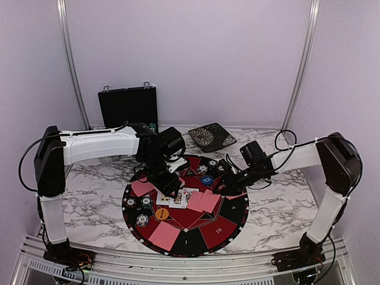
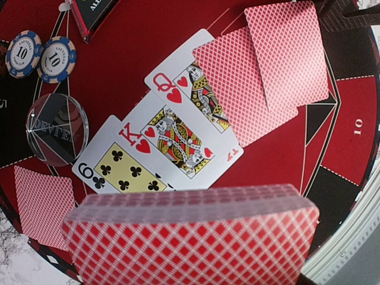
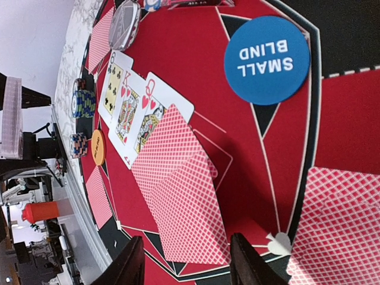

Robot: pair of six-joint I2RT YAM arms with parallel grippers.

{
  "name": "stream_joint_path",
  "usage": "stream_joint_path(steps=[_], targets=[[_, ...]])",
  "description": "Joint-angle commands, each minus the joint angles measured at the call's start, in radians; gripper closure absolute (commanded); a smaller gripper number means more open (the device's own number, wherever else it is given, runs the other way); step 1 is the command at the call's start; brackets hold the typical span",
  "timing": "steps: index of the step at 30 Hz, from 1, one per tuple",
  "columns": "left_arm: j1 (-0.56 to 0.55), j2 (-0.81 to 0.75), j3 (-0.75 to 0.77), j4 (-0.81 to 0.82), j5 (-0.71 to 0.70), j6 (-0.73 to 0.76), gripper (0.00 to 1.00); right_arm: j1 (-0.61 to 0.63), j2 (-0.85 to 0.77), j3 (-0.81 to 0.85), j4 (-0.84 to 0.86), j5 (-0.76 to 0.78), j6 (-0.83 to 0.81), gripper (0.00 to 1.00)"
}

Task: Distribute texas hold em gaming equipment
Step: Distribute the poker card in the community card area, then place the poker card on the poker table mat.

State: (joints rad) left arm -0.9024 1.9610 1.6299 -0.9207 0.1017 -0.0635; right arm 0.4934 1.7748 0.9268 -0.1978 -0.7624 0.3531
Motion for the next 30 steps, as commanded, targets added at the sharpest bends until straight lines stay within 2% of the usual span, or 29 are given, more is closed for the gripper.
stream_joint_path(steps=[1, 17, 23, 30], targets=[[-0.005, 0.003, -0.003, -0.002, 0.012, -0.003, 0.65, 0.047, -0.046, 0.053, -0.080, 0.113, -0.031, 0.52], [-0.023, -0.014, -0.016, 0.008, 0.004, -0.017, 0.66, 0.079, -0.101, 0.075, -0.113, 0.281, -0.007, 0.46], [-0.056, -0.008, -0.007, 0.014, -0.015, -0.039, 0.65, 0.034, -0.213, 0.021, -0.026, 0.371, 0.094, 0.40], [-0.153, 0.028, 0.004, 0.036, -0.058, -0.084, 0.66, -0.058, -0.403, -0.079, 0.097, 0.492, 0.195, 0.30]])
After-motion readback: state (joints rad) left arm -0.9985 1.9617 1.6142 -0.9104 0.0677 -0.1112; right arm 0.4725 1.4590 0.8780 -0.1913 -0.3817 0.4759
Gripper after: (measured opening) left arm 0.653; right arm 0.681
